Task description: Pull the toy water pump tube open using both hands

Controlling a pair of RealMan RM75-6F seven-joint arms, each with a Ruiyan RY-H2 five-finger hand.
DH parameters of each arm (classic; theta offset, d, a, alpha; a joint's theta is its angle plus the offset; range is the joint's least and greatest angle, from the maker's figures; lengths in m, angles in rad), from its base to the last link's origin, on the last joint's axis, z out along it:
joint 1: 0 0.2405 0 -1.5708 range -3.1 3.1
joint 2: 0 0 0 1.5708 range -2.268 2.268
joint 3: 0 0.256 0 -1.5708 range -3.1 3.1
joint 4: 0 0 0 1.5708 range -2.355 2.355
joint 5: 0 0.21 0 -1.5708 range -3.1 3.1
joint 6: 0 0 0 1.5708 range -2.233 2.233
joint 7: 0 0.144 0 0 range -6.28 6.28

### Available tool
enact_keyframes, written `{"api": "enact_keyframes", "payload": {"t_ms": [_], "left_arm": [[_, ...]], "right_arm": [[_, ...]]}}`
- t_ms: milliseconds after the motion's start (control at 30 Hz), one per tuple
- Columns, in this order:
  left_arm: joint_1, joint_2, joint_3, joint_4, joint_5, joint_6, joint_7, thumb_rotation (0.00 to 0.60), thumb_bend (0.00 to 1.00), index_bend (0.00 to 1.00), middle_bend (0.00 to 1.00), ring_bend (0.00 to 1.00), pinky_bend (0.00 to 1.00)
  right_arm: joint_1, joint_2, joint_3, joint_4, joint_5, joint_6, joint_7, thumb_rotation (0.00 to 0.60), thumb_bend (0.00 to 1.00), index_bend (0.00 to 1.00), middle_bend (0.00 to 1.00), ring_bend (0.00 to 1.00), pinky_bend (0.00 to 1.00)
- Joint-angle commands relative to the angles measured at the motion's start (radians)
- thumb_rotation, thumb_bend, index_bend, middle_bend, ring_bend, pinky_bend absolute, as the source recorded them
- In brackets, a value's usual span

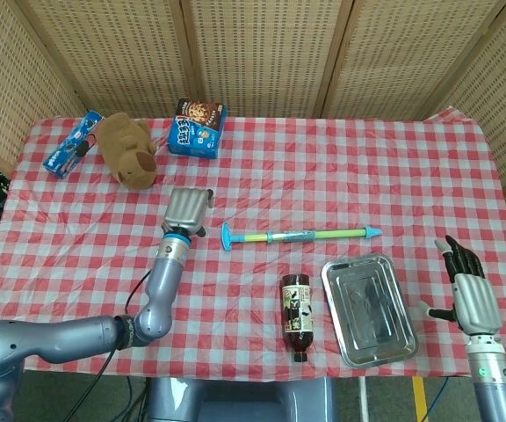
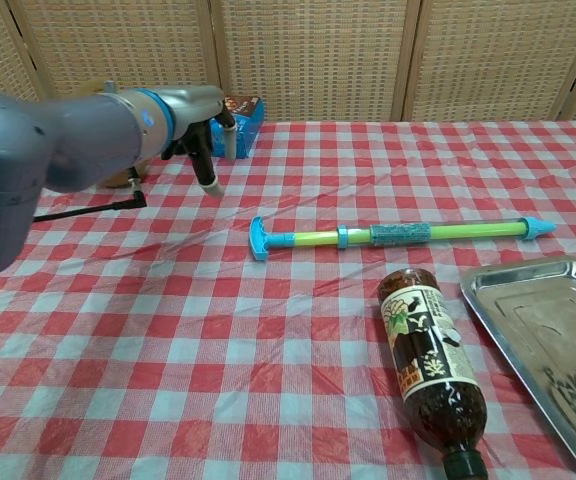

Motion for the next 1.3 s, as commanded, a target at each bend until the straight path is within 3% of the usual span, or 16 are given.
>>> {"api": "enact_keyframes", "payload": {"t_ms": [33, 300, 667, 1300], "left_arm": [[-0.061, -0.053, -0.006, 0.063, -0.061, -0.01, 0.032, 0.6, 0.19, 0.44, 0.87, 0.83, 0.72], [-0.156, -0.143, 0.002, 0.194, -0.146, -0.037, 0.068, 0.6, 0.19, 0.45, 0.87, 0.83, 0.72], [-0.239, -0.246, 0.01, 0.365, -0.164, -0.094, 0.061, 0.6, 0.19, 0.48, 0.87, 0.83, 0.72], [-0.301, -0.346, -0.013, 0.534, -0.173, -0.153, 0.037, 0.6, 0.2, 0.49, 0.87, 0.83, 0.72]], "right_arm": [[0.001, 0.003, 0.003, 0.004, 0.009, -0.007, 0.01, 0.6, 0.18, 0.0, 0.0, 0.0, 0.0], [0.002, 0.009, 0.007, 0.011, 0.019, -0.017, 0.035, 0.6, 0.18, 0.0, 0.0, 0.0, 0.0], [0.008, 0.008, 0.006, 0.02, 0.026, -0.036, 0.051, 0.6, 0.18, 0.0, 0.0, 0.0, 0.0], [0.011, 0.01, 0.004, 0.021, 0.026, -0.044, 0.07, 0.6, 0.17, 0.0, 0.0, 0.0, 0.0]]}}
